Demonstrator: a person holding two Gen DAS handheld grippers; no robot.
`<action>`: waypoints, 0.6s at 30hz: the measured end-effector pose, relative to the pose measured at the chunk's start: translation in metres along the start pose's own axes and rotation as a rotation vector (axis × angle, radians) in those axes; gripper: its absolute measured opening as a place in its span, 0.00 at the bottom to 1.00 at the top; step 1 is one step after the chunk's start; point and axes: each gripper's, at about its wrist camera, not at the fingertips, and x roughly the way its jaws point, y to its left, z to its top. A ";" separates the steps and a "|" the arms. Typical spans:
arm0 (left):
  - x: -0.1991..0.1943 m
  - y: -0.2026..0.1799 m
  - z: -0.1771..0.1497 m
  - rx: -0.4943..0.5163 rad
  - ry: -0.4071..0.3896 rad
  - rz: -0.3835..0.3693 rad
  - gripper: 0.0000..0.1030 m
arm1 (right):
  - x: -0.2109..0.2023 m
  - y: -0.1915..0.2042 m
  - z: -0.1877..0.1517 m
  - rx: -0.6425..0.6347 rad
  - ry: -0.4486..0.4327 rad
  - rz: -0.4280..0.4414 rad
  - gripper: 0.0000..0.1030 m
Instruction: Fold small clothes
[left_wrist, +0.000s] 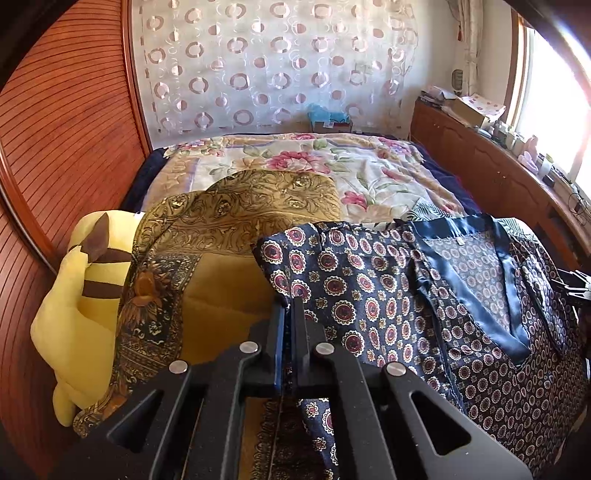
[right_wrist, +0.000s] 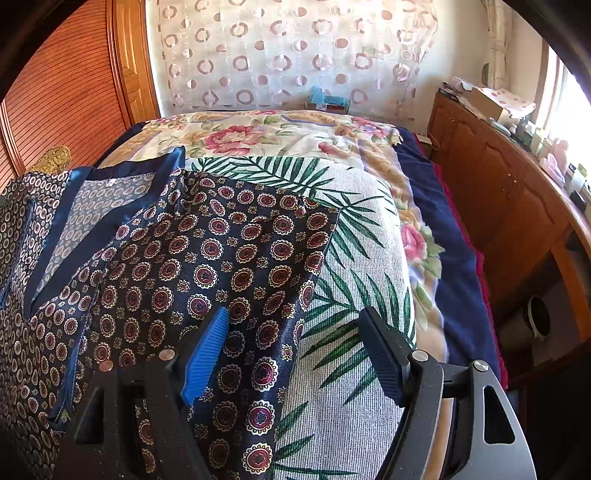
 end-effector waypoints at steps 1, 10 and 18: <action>0.000 -0.001 0.000 0.004 -0.003 -0.007 0.02 | 0.000 -0.001 0.000 0.003 0.000 0.004 0.73; -0.020 -0.015 0.008 0.010 -0.070 -0.083 0.02 | 0.015 -0.016 0.025 -0.011 0.047 0.046 0.69; -0.053 -0.030 0.006 0.028 -0.138 -0.143 0.02 | 0.020 -0.023 0.041 0.019 0.055 0.090 0.02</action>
